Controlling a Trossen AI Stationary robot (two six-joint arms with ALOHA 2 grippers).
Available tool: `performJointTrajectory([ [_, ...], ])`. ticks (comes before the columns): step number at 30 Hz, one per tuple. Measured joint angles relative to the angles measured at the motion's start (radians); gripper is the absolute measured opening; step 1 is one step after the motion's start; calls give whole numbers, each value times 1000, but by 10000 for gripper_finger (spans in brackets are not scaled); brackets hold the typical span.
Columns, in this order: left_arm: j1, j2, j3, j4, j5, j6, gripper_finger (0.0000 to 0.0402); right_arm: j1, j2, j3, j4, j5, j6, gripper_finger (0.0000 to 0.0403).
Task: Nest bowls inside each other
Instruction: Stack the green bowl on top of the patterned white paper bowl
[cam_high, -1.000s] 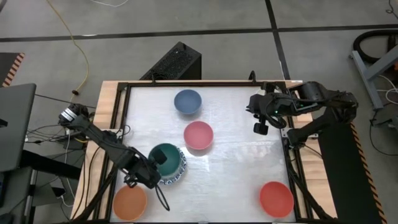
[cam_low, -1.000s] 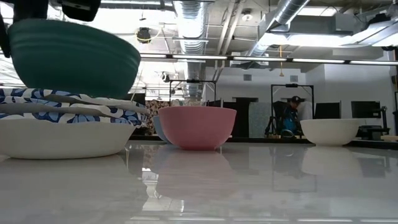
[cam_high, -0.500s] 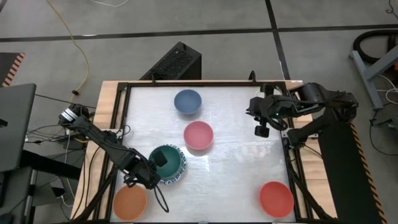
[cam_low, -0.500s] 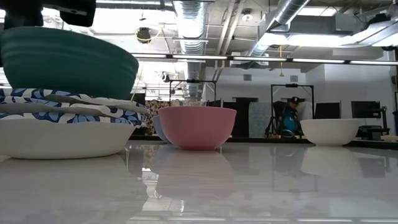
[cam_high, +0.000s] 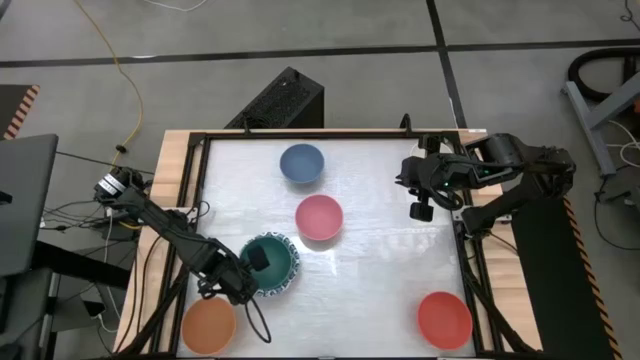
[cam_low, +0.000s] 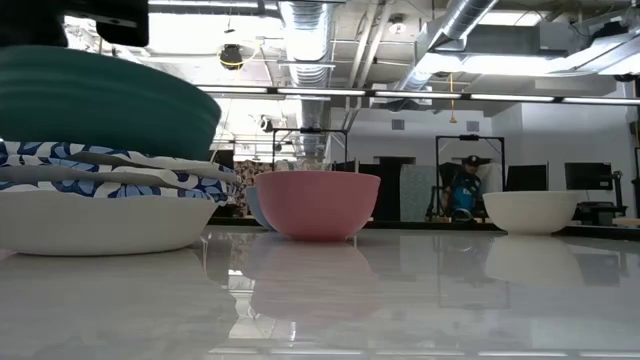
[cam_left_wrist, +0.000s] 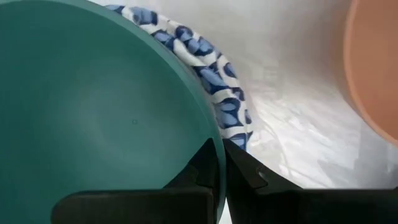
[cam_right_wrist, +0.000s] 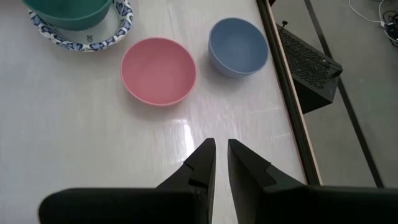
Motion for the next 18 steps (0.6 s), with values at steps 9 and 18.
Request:
performJointTrajectory([
  [9,14,0,0,0,14,40,0,0,0,0,0,0,-1,64],
  [18,36,0,-34,25,14,16,0,0,0,0,0,0,-1,64],
])
